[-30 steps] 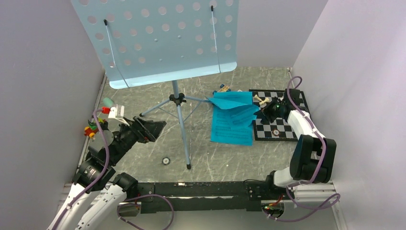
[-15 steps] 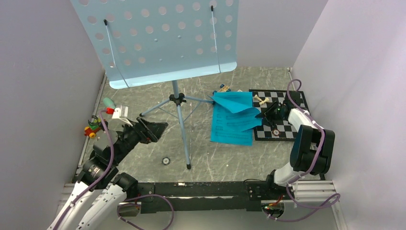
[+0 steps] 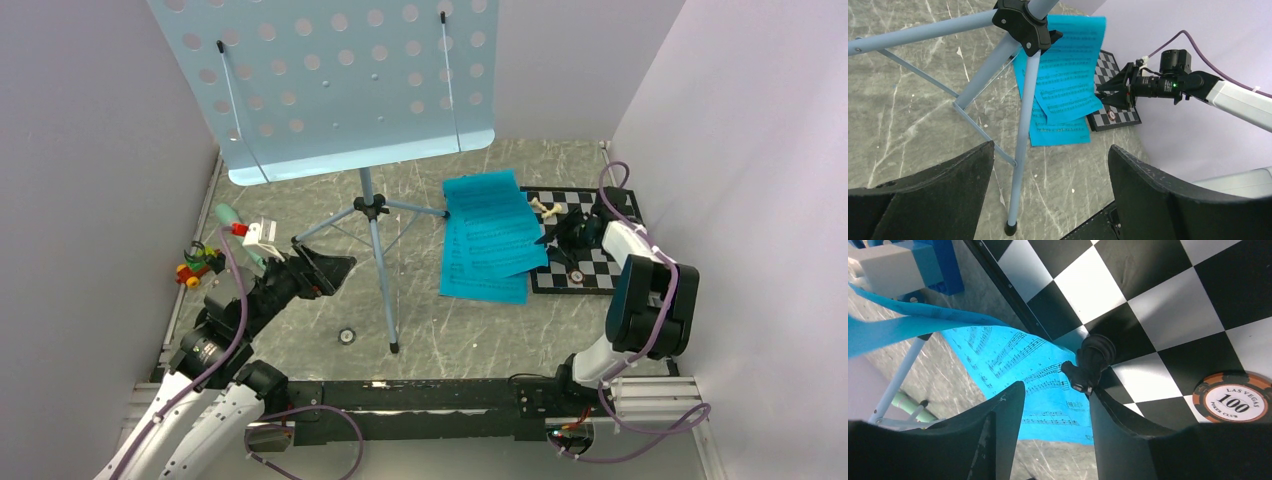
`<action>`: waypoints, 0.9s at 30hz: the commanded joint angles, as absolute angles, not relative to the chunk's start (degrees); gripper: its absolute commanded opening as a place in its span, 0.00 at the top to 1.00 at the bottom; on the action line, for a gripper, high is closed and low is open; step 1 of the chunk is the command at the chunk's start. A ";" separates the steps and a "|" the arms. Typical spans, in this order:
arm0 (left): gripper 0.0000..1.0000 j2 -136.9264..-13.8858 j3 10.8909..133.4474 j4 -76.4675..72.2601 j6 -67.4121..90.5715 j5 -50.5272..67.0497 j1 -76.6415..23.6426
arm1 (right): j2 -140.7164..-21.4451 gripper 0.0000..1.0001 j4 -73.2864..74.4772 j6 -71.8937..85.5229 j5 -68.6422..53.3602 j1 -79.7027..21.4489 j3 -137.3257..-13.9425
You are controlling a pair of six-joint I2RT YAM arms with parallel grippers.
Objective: Pack up the instrument practice props
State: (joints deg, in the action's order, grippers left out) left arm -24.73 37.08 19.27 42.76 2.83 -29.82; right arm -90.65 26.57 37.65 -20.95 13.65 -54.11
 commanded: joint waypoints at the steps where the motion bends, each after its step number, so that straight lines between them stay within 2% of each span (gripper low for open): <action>1: 0.12 -24.70 37.10 16.87 43.18 3.65 -29.86 | -86.40 0.45 28.42 36.14 -17.83 13.40 -58.11; 10: 0.10 -25.27 37.13 18.20 42.44 2.91 -29.80 | -76.86 0.38 32.66 32.06 -9.67 7.50 -61.25; 16: 0.09 -23.85 38.38 22.55 39.79 0.21 -29.80 | -69.10 0.37 32.07 32.73 -10.13 0.93 -62.04; 21: 0.09 -22.31 38.58 24.94 37.31 -3.79 -29.83 | -59.47 0.37 26.47 32.32 -7.01 -8.97 -58.25; 27: 0.10 -20.80 35.90 20.35 31.99 -2.49 -29.85 | -53.33 0.37 18.99 29.19 -10.56 -13.41 -50.02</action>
